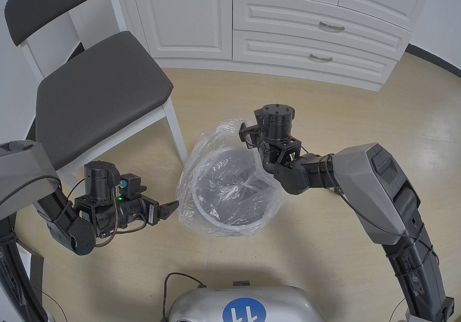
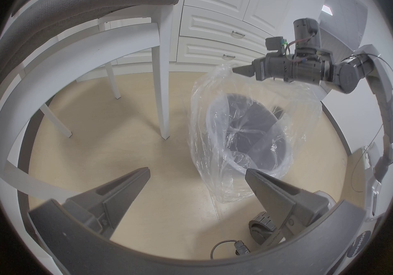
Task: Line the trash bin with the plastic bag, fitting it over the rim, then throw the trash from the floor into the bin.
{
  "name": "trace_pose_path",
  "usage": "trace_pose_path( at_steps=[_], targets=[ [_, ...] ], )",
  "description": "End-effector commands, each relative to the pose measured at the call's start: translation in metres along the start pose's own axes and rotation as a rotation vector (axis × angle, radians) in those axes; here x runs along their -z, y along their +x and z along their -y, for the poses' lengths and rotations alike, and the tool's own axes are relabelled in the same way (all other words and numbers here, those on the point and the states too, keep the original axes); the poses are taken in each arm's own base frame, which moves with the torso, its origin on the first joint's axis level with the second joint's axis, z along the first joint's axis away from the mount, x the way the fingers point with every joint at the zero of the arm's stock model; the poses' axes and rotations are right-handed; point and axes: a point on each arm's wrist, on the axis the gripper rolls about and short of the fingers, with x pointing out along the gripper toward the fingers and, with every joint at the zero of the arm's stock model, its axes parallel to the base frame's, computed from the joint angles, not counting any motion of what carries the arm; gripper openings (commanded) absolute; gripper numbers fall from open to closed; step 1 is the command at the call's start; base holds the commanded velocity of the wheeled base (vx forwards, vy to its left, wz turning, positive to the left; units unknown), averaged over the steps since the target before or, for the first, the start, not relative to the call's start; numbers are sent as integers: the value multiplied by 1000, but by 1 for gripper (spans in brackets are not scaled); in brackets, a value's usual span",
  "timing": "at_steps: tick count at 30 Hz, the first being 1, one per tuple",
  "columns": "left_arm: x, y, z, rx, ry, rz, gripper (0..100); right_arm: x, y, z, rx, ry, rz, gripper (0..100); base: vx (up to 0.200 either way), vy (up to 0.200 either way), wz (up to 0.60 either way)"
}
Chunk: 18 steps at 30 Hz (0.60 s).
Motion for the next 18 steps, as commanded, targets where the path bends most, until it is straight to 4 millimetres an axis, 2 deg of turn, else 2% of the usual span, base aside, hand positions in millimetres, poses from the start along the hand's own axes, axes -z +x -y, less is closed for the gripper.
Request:
trace_pose_path(
  at_steps=[1, 3, 4, 5, 7, 12, 18],
  targets=[
    [3, 2, 0, 1, 1, 3, 100, -47, -26, 5, -24, 33, 60, 100, 0, 0, 0],
    [2, 1, 1, 2, 3, 7, 100, -64, -45, 6, -49, 34, 68, 100, 0, 0, 0],
    [2, 1, 1, 2, 3, 7, 100, -66, -46, 6, -50, 35, 70, 100, 0, 0, 0],
    [2, 1, 2, 4, 4, 10, 100, -79, -63, 8, -73, 34, 73, 100, 0, 0, 0],
    [2, 1, 2, 3, 5, 9, 100, -85, -75, 11, -88, 23, 66, 100, 0, 0, 0],
    [1, 1, 3, 2, -7, 16, 100, -67, -99, 19, -127, -65, -27, 100, 0, 0, 0],
    [0, 1, 3, 3, -11, 17, 100, -52, -134, 16, -196, -163, -91, 100, 0, 0, 0]
  ],
)
